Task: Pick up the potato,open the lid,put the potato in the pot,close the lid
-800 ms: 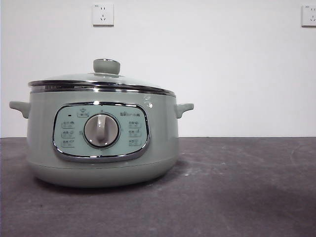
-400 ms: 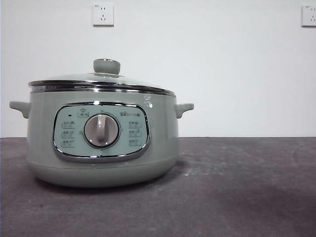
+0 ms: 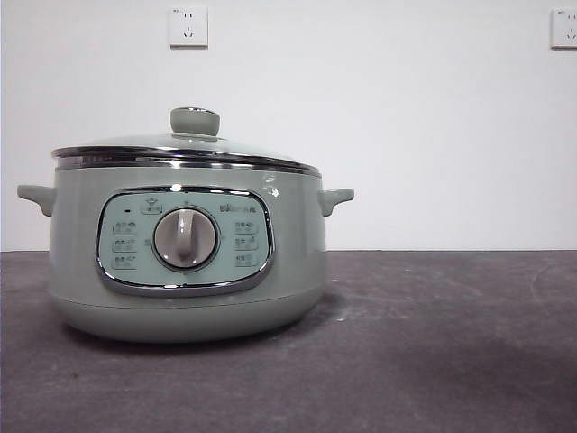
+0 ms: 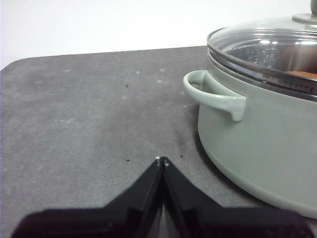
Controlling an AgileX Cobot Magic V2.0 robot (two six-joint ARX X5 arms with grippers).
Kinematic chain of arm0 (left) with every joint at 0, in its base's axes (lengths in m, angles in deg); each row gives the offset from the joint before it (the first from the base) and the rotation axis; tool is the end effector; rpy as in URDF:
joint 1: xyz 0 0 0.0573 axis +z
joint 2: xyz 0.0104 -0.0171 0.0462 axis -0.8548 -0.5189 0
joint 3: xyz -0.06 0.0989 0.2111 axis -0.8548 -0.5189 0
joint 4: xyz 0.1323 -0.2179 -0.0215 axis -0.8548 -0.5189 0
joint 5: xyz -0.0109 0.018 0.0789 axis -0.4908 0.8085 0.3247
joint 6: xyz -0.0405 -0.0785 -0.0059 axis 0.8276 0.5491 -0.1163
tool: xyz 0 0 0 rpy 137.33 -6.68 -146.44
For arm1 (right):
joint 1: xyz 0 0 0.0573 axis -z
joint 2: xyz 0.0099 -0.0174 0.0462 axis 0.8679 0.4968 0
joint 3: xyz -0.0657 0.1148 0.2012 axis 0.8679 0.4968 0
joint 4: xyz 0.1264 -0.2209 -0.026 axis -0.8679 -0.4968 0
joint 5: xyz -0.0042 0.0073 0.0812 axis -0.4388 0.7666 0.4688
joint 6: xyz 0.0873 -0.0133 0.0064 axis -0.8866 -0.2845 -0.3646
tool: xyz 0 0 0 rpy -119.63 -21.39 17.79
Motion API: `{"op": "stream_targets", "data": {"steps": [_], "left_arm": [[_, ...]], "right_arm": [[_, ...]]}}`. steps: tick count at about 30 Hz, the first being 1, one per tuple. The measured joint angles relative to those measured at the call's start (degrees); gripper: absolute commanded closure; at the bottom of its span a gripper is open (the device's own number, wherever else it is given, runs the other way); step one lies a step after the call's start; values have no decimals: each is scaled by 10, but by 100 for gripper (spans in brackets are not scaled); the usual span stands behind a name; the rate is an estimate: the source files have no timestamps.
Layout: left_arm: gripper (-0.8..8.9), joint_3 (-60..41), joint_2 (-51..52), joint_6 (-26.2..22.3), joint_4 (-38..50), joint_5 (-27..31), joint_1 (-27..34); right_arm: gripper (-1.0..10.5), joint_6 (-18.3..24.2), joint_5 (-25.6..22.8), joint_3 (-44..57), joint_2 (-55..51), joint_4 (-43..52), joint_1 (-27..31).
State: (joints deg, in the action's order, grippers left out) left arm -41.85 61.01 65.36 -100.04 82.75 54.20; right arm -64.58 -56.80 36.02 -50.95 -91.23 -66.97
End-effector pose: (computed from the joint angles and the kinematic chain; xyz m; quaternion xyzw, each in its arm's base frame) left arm 0.1682 -0.0135 0.1435 0.0124 0.0852 -0.0418 0.9954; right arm 0.1689 0.0316 0.1328 0.0427 0.1295 0.1292 0.9822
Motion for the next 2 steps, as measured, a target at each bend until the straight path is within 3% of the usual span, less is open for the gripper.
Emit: {"op": "stream_targets", "data": {"steps": [2], "left_arm": [[816,0,0,0,0,0,0]], "right_arm": [[946,0,0,0,0,0,0]]}}
